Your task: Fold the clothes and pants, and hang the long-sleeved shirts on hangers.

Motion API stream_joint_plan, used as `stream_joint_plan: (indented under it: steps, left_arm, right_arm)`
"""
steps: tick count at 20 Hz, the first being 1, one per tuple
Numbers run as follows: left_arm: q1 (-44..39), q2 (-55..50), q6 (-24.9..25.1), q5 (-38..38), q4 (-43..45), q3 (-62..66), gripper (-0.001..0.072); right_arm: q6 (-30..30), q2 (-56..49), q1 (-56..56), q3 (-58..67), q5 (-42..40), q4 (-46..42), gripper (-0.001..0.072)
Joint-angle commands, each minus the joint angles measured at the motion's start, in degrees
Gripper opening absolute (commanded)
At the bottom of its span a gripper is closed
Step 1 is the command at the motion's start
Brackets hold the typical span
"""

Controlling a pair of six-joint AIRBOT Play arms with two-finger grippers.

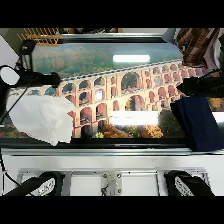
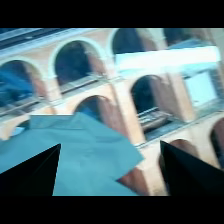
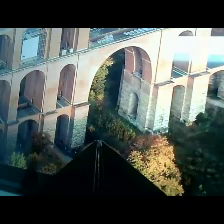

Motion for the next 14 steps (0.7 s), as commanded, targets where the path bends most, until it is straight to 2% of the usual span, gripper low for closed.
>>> stream_joint_plan:
  steps: [1, 6, 10, 14]
  left_arm:
    - [9.42, -4.37, 6.51, -0.7, 10.95, 3.67, 0.0711]
    - [15.65, -16.04, 8.48, 2.29, 11.02, 3.67, 0.0711]
    - [15.72, -24.11, 8.48, 2.4, 11.02, 3.67, 0.0712]
    - [15.21, -26.8, 8.48, -1.05, 10.97, 3.67, 0.0711]
  right_arm:
    - [0.02, 0.0, 0.04, 0.0, 0.02, 0.02, 0.0014]
    - [0.02, 0.0, 0.04, 0.0, 0.02, 0.02, 0.0014]
    - [0.02, 0.0, 0.04, 0.0, 0.02, 0.02, 0.0014]
    - [0.02, 0.0, 0.04, 0.0, 0.02, 0.02, 0.0014]
